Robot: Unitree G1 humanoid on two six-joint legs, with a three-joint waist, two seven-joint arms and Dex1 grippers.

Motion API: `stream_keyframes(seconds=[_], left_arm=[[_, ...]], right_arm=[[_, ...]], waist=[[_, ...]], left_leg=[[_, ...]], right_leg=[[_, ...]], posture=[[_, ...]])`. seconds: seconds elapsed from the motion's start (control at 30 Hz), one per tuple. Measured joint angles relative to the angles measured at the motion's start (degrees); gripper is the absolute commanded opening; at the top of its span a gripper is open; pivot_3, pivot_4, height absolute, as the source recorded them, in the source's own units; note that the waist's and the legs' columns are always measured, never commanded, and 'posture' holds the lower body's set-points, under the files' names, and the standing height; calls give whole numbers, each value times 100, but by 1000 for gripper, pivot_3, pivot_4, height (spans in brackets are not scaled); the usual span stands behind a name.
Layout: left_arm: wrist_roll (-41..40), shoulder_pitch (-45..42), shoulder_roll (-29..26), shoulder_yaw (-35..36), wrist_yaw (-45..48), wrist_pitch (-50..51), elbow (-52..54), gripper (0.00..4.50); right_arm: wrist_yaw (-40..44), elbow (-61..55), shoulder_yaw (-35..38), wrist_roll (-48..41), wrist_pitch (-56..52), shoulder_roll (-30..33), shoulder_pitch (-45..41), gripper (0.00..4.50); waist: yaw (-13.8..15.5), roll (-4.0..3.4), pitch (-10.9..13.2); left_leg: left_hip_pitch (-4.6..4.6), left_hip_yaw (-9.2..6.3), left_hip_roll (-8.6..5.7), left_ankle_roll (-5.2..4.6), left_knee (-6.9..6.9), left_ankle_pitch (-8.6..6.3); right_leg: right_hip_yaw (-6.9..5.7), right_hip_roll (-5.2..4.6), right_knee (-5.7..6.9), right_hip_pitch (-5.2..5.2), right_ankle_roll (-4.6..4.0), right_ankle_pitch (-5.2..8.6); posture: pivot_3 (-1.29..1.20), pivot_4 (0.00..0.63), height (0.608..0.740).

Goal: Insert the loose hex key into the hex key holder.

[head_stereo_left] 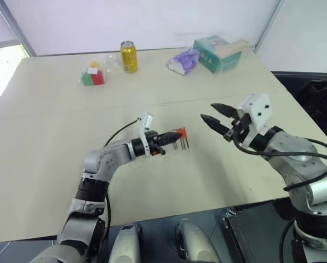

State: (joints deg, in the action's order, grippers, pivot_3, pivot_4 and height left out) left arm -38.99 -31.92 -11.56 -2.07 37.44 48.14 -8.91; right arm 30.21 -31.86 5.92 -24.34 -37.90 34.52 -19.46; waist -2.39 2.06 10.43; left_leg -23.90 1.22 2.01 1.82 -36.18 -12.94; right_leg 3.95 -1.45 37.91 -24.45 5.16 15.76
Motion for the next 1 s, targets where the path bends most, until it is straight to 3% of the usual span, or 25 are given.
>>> stream_keyframes(seconds=[0.07, 0.1, 0.17, 0.33, 0.37, 0.57, 0.9, 1.0], left_arm=[[215, 38, -41, -5, -47, -76, -214, 0], [269, 57, -52, -12, -29, -142, -262, 899], [481, 57, -143, -16, -59, -261, -402, 1666], [729, -56, -356, 146, -50, -756, -562, 4167], [834, -115, -460, 243, -102, -959, -645, 4368], [1078, -232, -1313, 830, -6, -1577, -568, 4368], [279, 1318, -3329, 816, 1800, -582, 2148, 4368], [-65, 1577, -3702, 1032, 2099, -348, 2736, 4368]], right_arm=[[-1, 11, -93, 57, 85, -29, 0, 2078], [-1, 31, -129, 74, 121, -34, 0, 2135], [-1, 81, -171, 114, 188, -60, -10, 2135], [15, 229, -323, 219, 353, -103, -29, 2135], [28, 254, -341, 235, 383, -103, -37, 2135], [256, 438, -419, 327, 472, 39, -37, 2135], [2254, 1135, -774, 788, 1081, 2140, 62, 2135], [2695, 1362, -791, 793, 1189, 2328, -136, 2135]], waist=[[-1, 0, 0], [6, 0, 0], [14, 0, 0], [1, 0, -1], [-10, 0, -1], [2, 0, -1], [13, -1, 2], [-2, -2, 1]], left_leg=[[0, 0, 0, 0, 0, 0], [0, 0, 0, 0, 0, 0], [0, 0, -1, 0, -1, 0], [2, 0, 0, 0, -1, 0], [4, 0, 0, 0, -1, 0], [-1, 1, 0, 0, 3, 0], [-7, 5, 0, -6, 1, -4], [-1, 5, 4, -6, 0, -4]], right_leg=[[0, 0, 0, 0, 0, 0], [0, 0, 0, 0, 0, 0], [0, -1, 0, 0, 0, 0], [0, -1, 3, 1, 0, 0], [0, 0, 4, 1, -1, 0], [-1, -4, 2, 0, 0, 0], [-2, -18, -13, 0, -1, 8], [-2, -13, -12, 1, -12, 14]], posture=[[0, 150, 740], [0, 150, 740], [0, 150, 740], [0, 150, 740], [0, 150, 740], [0, 150, 740], [0, 150, 740], [0, 150, 740]])
